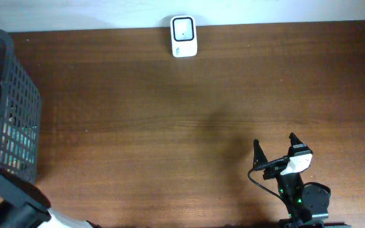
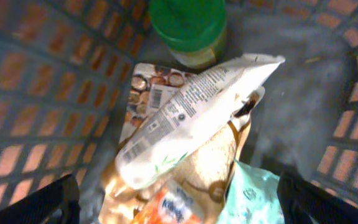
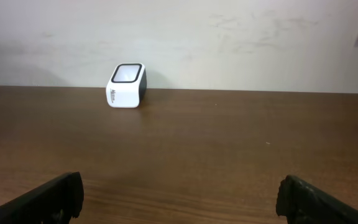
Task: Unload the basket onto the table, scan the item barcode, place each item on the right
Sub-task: 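Move the left gripper over the basket and reach down inside, then grasp the white tube in the basket with the left gripper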
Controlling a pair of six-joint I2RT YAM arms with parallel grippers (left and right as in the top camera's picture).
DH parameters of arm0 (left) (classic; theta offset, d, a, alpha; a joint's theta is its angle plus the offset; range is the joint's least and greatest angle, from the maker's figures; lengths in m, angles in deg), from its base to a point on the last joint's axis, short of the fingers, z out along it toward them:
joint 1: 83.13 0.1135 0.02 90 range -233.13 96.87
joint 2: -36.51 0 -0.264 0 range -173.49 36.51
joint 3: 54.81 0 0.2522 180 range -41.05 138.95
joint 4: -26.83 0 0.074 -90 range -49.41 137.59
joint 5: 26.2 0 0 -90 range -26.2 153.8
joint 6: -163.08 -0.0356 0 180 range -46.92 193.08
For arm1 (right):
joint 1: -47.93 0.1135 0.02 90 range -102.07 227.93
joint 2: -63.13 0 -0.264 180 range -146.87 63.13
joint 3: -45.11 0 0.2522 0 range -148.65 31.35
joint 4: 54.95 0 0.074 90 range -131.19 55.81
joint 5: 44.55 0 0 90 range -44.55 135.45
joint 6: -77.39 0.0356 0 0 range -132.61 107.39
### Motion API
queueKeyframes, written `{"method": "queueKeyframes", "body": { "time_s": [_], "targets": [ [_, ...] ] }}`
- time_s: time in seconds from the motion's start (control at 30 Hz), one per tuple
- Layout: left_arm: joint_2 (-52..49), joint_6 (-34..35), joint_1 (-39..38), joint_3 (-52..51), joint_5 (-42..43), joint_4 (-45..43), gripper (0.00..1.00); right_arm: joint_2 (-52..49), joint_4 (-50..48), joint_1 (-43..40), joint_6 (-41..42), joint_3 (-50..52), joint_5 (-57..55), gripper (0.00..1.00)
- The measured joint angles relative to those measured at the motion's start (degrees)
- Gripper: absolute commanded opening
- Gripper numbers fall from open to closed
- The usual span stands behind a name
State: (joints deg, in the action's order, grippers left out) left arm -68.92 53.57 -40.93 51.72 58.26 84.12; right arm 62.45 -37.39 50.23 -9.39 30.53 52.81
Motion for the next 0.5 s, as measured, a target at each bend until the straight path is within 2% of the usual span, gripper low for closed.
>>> {"method": "queueKeyframes", "body": {
  "time_s": [0.37,0.5],
  "targets": [
    [-11.4,-9.6,1.3,-0.2,0.5,-2.4,0.99,0.0,0.0,0.0,0.0,0.0,0.0,0.98],
    [-12.9,-15.9,1.5,-0.3,1.7,-3.1,1.00,0.0,0.0,0.0,0.0,0.0,0.0,0.98]
  ]
}}
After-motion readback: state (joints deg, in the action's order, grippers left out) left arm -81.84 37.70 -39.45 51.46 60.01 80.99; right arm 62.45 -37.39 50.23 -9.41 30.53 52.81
